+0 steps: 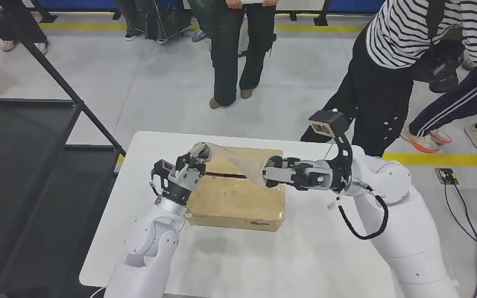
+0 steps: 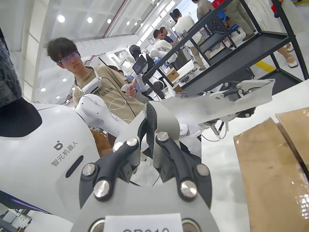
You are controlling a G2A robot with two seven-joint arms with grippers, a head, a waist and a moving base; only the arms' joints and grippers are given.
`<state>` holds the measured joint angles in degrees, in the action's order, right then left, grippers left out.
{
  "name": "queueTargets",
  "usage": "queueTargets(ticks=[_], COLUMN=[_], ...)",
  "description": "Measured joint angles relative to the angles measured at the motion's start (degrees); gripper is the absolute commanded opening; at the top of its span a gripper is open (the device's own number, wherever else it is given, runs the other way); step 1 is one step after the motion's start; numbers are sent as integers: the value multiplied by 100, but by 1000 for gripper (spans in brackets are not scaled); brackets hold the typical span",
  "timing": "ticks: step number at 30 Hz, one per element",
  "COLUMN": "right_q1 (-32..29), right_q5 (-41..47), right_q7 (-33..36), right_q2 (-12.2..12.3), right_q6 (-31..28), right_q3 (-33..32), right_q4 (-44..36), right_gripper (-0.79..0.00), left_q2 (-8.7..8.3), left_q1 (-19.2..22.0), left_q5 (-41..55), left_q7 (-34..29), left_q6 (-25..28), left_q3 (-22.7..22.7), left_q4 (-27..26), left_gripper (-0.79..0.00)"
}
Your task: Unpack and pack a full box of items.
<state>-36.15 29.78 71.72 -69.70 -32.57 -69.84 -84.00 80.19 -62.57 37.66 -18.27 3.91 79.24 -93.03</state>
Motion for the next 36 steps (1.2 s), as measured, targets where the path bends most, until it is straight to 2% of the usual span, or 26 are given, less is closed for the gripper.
queueTargets(ticks=[12, 17, 20, 23, 36], right_q1=[50, -50, -187, -281, -403], right_q5=[-414, -666, -610, -535, -618], right_q7=[-130, -237, -615, -1002, -1023], right_q2=[243, 362, 405, 414, 403], right_q6=[-130, -221, -223, -189, -180], right_q3=[92, -131, -399, -525, -396], right_q4=[64, 231, 377, 388, 287], right_gripper=[0, 0, 0, 0, 0], left_q2=[-60, -73, -76, -77, -85], left_q1=[-88, -90, -99, -116, -136], left_q5=[-202, -199, -206, -222, -362], left_q7=[45, 76, 90, 104, 120], left_q6=[-231, -292, -299, -292, -324], left_q3=[236, 280, 279, 249, 193], left_q4=[-246, -325, -358, -387, -425], left_gripper=[-785, -785, -785, -785, -785])
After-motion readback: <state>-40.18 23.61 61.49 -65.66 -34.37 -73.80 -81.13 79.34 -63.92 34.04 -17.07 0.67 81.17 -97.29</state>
